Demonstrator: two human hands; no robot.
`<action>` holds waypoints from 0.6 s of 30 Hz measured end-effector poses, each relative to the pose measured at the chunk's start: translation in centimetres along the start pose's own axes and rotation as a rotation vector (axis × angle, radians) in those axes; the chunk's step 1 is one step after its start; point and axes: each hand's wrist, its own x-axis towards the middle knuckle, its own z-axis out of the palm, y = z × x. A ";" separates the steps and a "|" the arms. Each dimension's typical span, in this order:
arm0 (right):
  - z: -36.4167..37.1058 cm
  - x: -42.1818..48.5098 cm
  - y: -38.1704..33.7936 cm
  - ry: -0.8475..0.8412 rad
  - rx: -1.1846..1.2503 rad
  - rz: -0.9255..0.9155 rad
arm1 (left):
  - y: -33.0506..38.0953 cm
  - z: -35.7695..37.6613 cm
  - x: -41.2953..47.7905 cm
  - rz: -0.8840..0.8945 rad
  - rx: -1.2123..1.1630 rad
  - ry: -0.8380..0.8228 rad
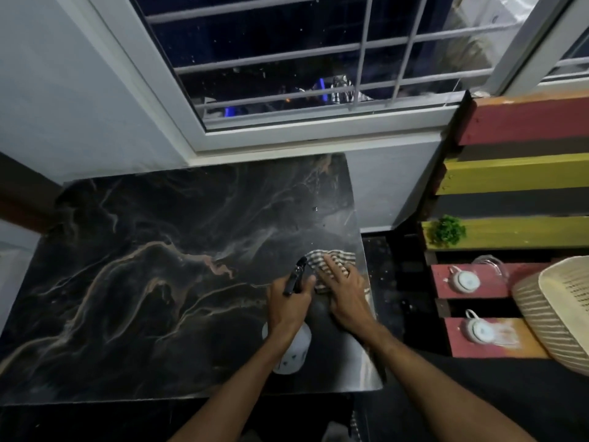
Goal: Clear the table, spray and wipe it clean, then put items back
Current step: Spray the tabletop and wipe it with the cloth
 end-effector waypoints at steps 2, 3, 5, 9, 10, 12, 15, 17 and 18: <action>-1.0 2.7 1.9 0.035 0.039 0.052 | 0.5 0.1 0.5 0.004 -0.018 0.030; -1.6 4.8 2.4 0.086 0.082 0.191 | 0.5 0.0 1.0 0.012 -0.025 0.053; -2.7 8.2 1.2 0.122 0.158 0.369 | 0.6 -0.3 1.7 0.033 -0.031 0.099; -1.3 10.0 -0.2 0.012 0.029 -0.108 | 0.5 -1.3 3.1 0.044 -0.032 0.162; -1.9 10.9 0.8 0.028 0.041 -0.090 | 0.6 -1.4 3.4 0.034 -0.055 0.158; -3.3 15.0 1.5 0.085 0.084 0.183 | 0.3 -2.0 4.4 0.011 -0.111 0.182; -1.9 17.0 -2.8 0.060 0.099 0.096 | 0.0 -3.7 5.4 -0.017 -0.134 0.245; 1.6 14.9 -6.7 -0.093 -0.001 -0.294 | -0.6 -5.1 5.7 -0.014 -0.088 0.269; 2.5 14.5 -7.3 -0.152 -0.042 -0.421 | -0.9 -5.7 5.8 -0.025 -0.086 0.279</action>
